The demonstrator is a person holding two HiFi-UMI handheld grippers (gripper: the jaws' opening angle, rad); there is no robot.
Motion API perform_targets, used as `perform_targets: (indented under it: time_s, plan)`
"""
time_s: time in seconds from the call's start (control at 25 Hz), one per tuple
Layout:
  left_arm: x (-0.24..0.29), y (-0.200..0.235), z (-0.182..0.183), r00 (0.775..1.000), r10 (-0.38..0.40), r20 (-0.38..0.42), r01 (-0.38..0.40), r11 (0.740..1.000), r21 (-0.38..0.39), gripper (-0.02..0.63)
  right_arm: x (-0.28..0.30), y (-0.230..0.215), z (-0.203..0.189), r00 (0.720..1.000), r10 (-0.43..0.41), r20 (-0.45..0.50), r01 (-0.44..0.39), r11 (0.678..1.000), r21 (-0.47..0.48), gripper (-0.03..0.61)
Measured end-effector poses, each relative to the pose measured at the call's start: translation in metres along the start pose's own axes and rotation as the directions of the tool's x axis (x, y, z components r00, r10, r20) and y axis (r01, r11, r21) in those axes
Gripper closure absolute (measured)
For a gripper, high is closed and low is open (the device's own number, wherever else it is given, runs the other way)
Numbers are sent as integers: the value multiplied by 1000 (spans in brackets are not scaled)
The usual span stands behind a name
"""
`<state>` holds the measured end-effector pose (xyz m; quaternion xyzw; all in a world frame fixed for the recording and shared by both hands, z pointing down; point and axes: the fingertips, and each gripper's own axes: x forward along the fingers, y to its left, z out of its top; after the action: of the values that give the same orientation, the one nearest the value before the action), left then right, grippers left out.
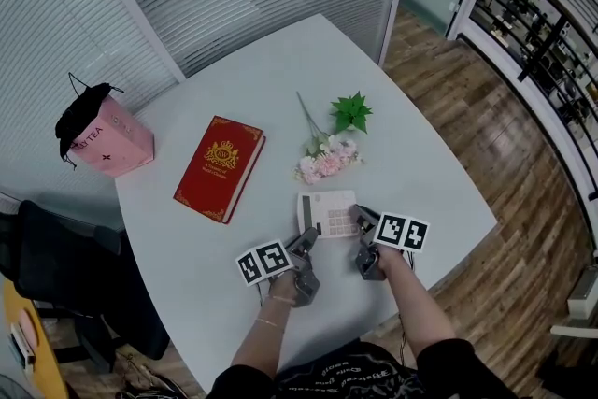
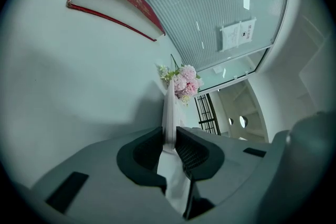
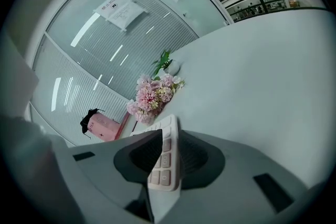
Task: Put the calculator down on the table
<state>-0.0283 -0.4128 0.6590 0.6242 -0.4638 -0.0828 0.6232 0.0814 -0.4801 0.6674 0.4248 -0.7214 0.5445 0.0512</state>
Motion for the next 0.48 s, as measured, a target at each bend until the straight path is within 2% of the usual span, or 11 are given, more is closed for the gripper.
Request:
perform_targets:
  time_s: [0.16, 0.36, 0.48]
  plan:
    - [2, 5, -1, 999, 36, -1, -36, 999, 7, 529, 3, 2, -1, 1000, 4, -21, -4, 1000, -9, 448]
    - [1, 8, 0, 998, 67, 20, -67, 998, 9, 524, 1, 8, -6, 999, 6, -43, -9, 997, -75, 400]
    - [-2, 7, 1, 995, 90, 40, -91, 996, 8, 462, -3, 10, -8, 999, -5, -41, -1, 991, -131, 340]
